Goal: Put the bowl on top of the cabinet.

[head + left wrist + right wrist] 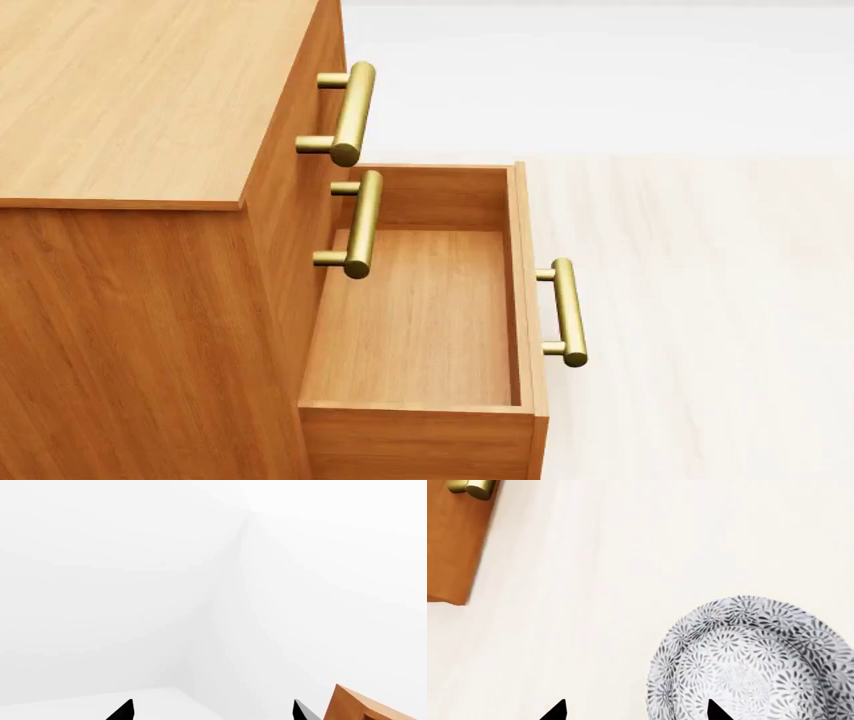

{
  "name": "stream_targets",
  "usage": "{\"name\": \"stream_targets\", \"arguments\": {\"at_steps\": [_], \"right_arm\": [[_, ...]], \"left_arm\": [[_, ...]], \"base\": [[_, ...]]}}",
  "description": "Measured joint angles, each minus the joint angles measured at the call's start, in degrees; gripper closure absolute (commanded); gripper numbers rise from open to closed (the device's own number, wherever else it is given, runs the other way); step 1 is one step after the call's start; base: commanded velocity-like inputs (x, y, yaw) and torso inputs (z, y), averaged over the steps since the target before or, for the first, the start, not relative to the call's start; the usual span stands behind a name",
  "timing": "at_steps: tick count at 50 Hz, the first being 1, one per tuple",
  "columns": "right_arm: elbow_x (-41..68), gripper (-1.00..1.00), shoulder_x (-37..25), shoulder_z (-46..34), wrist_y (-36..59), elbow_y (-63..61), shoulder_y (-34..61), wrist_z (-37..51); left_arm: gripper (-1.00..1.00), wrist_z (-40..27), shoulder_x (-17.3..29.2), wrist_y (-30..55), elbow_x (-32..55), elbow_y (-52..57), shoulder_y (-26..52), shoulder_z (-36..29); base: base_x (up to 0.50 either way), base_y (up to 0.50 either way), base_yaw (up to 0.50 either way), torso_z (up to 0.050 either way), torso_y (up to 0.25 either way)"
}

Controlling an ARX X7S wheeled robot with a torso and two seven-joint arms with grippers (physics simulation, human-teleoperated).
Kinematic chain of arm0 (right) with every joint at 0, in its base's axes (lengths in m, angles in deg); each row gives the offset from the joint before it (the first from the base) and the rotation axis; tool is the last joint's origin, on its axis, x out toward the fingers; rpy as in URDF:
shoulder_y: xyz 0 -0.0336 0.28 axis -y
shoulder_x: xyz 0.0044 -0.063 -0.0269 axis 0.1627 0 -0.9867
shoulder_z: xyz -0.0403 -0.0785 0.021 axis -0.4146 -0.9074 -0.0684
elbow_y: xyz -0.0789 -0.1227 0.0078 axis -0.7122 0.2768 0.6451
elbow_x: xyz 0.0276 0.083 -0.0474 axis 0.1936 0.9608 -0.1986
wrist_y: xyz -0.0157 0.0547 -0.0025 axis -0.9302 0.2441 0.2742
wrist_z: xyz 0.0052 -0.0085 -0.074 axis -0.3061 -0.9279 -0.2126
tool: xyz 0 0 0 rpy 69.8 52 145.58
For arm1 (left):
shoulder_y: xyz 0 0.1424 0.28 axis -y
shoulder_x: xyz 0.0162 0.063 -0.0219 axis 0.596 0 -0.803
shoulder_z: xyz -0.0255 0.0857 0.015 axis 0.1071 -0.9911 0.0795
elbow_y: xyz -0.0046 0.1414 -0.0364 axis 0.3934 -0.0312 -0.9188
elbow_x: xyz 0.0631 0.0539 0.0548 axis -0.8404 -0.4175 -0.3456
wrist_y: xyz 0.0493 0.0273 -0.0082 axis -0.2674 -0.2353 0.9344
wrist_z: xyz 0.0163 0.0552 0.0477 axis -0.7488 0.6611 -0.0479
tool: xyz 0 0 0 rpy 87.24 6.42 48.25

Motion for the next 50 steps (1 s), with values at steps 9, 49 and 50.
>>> {"name": "stream_targets", "arguments": {"at_steps": [9,49,50], "right_arm": [[-0.3,-1.0,1.3,0.0,-1.0,1.7,-1.2,0.6],[-3.7,1.0,3.3,0.7,-11.2,1.4,-8.3,2.2],[-3.9,1.0,2.5,0.9,-9.1,-0.2,-8.3,1.3]], "left_arm": [[-1.0,-0.2,0.1,0.0,0.1,0.1,-0.1,0.0],[-1.0,-0.6,0.3,-0.5,0.5,0.1,-0.4,0.0],[-1.0,-0.6,0.3,-0.5,0.5,0.1,-0.4,0.0]], "base": [[0.0,0.0,0.0,0.0,0.0],[0.0,0.0,0.0,0.0,0.0],[0.0,0.0,0.0,0.0,0.0]]}}
